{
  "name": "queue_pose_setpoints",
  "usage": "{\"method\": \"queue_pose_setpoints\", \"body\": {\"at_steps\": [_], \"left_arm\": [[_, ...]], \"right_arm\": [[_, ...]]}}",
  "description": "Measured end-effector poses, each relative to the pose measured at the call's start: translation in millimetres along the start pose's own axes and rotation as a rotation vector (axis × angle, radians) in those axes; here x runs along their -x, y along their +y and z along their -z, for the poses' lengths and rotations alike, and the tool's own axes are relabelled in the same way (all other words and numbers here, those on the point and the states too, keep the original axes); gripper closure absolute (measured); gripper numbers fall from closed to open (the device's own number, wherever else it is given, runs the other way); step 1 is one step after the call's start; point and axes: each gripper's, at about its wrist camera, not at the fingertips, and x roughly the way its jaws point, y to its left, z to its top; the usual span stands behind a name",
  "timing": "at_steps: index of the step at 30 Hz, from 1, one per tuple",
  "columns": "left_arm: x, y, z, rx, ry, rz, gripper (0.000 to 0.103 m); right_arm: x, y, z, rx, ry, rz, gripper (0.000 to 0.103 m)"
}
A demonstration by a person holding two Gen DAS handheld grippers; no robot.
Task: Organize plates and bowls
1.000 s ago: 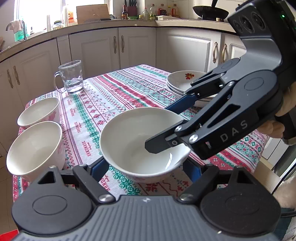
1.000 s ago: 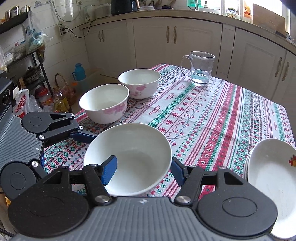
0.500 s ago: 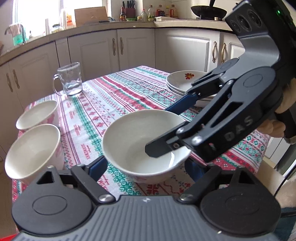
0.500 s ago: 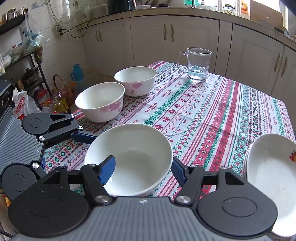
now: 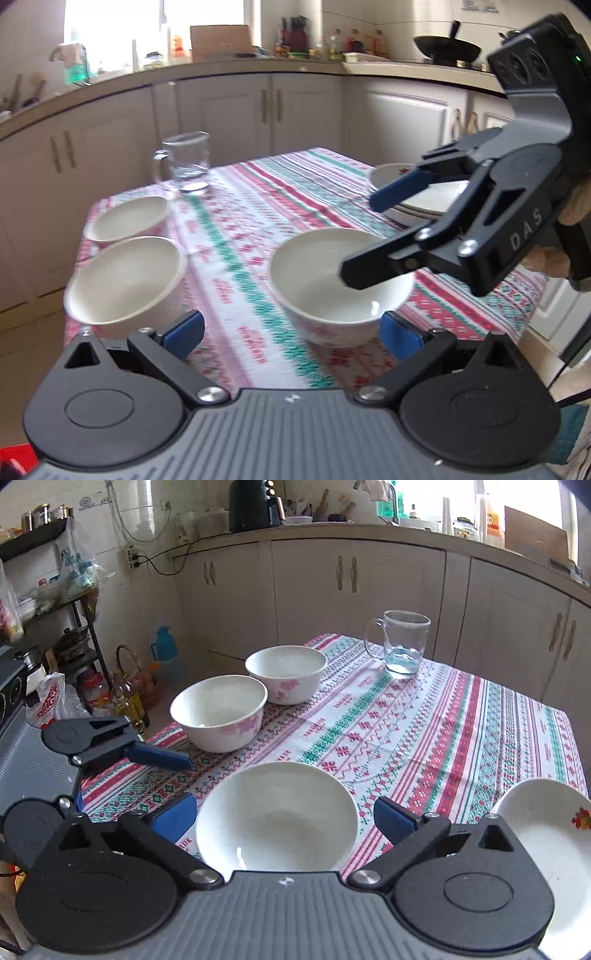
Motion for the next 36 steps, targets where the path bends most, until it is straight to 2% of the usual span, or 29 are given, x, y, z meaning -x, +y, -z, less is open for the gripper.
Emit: {"method": "queue_pose_setpoints", "body": {"at_steps": [10,17,22,27,33,36], "left_arm": [[28.1,29.0,1.2,0.071,-0.063,-0.125,0.002],[35.6,56.5,0.0,0.142,-0.071,-0.193,0.002],[34.0,78.9,-4.3,0.189,-0.058,-0.248,0.002],[31.4,93.5,-5.8,0.185,-0.061,-0.275,0.002],[22.0,107.3,-8.5,0.186,-0.057,-0.266,0.002],[13.3,113.9,-11.7,0.187,-0.046,-0.258,0.002]], "right_arm": [[1.6,21.3,-10.7,0.069,-0.012,0.037,0.0],[-2.5,53.3,-18.7,0.225,-0.003,0.099,0.0],[-9.8,65.3,-27.9,0.273,-0.012,0.082,0.0],[-23.8,68.2,-34.6,0.274,0.009,0.059,0.0],[-42.4,65.6,-44.6,0.238,0.035,0.053,0.0],[-52.9,67.4,-46.8,0.259,0.053,0.051,0.0]]}}
